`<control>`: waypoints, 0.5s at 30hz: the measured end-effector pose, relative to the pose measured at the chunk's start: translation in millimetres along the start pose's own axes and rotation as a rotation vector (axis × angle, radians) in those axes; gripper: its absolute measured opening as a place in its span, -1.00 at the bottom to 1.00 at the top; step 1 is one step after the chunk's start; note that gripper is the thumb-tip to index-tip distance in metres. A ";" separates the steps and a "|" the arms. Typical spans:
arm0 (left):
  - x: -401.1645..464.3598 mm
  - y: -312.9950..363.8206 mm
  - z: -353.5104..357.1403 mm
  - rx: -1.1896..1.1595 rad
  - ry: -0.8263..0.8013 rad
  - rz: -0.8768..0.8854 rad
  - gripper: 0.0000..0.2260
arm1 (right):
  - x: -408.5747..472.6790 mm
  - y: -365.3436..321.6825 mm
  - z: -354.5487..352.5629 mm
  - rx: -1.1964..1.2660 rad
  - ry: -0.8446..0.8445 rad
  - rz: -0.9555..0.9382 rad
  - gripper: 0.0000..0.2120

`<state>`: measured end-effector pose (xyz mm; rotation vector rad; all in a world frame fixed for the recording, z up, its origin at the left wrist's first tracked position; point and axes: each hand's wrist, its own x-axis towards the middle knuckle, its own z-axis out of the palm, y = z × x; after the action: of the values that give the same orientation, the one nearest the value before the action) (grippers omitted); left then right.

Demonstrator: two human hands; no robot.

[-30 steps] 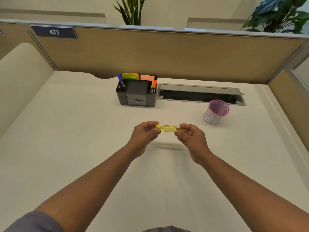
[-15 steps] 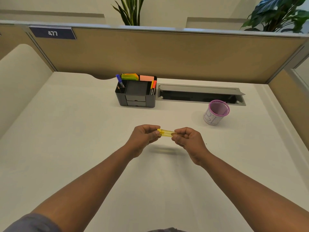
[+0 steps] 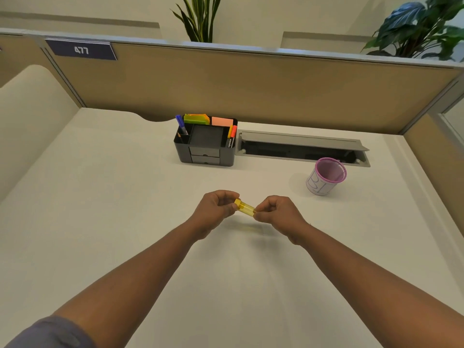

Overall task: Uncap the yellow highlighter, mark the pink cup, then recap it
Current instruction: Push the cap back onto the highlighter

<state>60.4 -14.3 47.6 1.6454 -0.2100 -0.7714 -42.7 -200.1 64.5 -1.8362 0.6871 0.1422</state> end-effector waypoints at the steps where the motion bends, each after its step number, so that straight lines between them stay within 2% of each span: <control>1: 4.6 -3.5 -2.0 0.094 0.013 0.026 -0.79 | 4.8 -2.8 0.1 -0.022 0.018 -0.003 -0.90; 4: 22.5 -18.7 -11.7 0.528 0.109 0.112 -0.74 | 23.4 -17.2 1.9 -0.102 0.076 -0.022 -0.90; 7: 40.9 -31.3 -24.6 0.814 0.183 0.175 -0.76 | 46.9 -40.7 7.5 -0.177 0.149 -0.090 -0.89; 9: 49.1 -34.9 -31.5 1.003 0.175 0.196 -0.79 | 62.7 -58.1 11.9 -0.253 0.189 -0.154 -0.87; 11: 57.1 -38.8 -39.4 1.129 0.174 0.217 -0.80 | 82.0 -75.7 20.3 -0.331 0.213 -0.223 -0.86; 15: 70.5 -44.4 -49.1 1.230 0.228 0.340 -0.78 | 114.5 -103.6 37.0 -0.410 0.226 -0.355 -0.86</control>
<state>130.5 -2.0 -17.9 2.7108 -0.9011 -0.1220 113.9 -188.7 88.6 -2.3638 0.4974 -0.1737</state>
